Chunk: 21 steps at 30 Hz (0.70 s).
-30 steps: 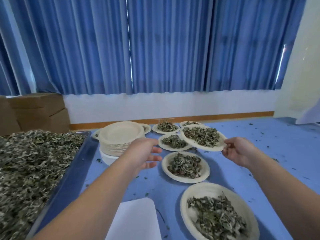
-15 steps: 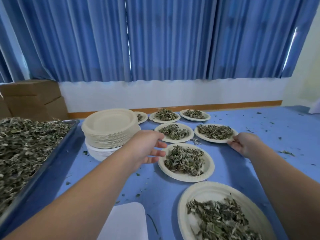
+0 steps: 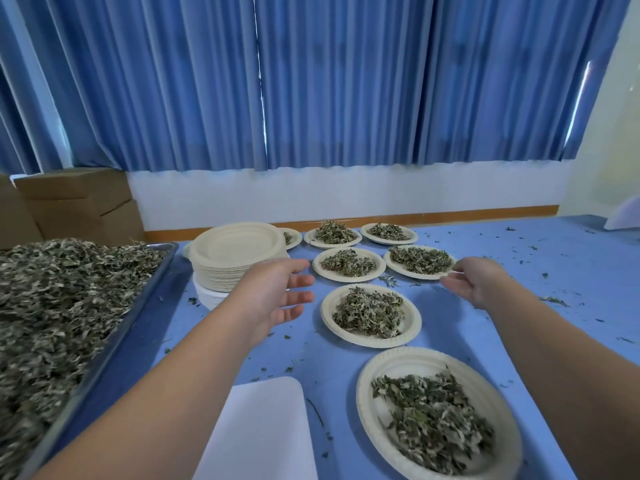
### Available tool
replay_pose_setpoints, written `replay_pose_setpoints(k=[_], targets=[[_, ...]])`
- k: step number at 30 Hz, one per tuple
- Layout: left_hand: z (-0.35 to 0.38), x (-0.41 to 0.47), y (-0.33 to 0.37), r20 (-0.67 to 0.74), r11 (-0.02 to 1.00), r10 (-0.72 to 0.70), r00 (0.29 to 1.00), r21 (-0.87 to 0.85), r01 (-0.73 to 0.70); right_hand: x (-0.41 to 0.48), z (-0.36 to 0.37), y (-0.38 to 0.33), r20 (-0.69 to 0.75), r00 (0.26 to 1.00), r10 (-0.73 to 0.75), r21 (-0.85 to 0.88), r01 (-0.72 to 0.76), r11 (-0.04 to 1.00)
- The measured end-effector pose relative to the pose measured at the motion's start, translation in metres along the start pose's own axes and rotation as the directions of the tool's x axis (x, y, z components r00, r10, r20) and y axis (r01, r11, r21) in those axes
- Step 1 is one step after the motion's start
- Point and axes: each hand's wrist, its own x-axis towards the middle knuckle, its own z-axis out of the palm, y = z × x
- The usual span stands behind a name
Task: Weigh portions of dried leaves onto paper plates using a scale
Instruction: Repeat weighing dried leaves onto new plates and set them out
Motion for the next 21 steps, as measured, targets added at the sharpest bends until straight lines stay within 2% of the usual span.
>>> replay_pose_setpoints(k=[2,4,8,10,12,14,17,19,21], targets=[[-0.014,-0.018,-0.002,-0.047,0.999,0.021,0.999,-0.047,-0.024,-0.023,0.006,-0.003,0.062,0.998,0.001,0.029,-0.003,1.0],[-0.032,-0.038,-0.009,-0.112,0.995,0.056,0.992,-0.076,-0.064,-0.055,0.02,-0.004,0.202,0.979,-0.006,0.063,-0.006,0.998],[-0.068,-0.07,-0.032,-0.286,0.986,0.048,0.957,-0.142,-0.092,-0.124,0.055,0.001,0.454,0.891,-0.01,0.074,-0.027,0.997],[-0.083,-0.08,-0.045,-0.391,0.987,0.059,0.918,-0.116,-0.113,-0.157,0.074,0.006,0.535,0.845,-0.008,0.113,-0.063,0.992],[-0.096,-0.088,-0.059,-0.466,0.986,0.13,0.875,-0.028,-0.162,-0.185,0.093,0.013,0.598,0.802,-0.006,0.118,-0.081,0.99],[-0.108,-0.094,-0.075,-0.495,0.978,0.2,0.846,0.053,-0.2,-0.205,0.11,0.019,0.64,0.768,-0.006,0.103,-0.078,0.992],[-0.119,-0.095,-0.094,-0.476,0.971,0.23,0.849,0.166,-0.17,-0.223,0.129,0.028,0.651,0.759,-0.012,0.037,-0.015,0.999],[-0.122,-0.089,-0.098,-0.457,0.969,0.22,0.862,0.203,-0.14,-0.23,0.142,0.031,0.632,0.774,-0.035,-0.025,0.065,0.998],[-0.122,-0.083,-0.1,-0.444,0.971,0.21,0.871,0.202,-0.13,-0.233,0.154,0.032,0.583,0.803,-0.12,-0.092,0.212,0.973]])
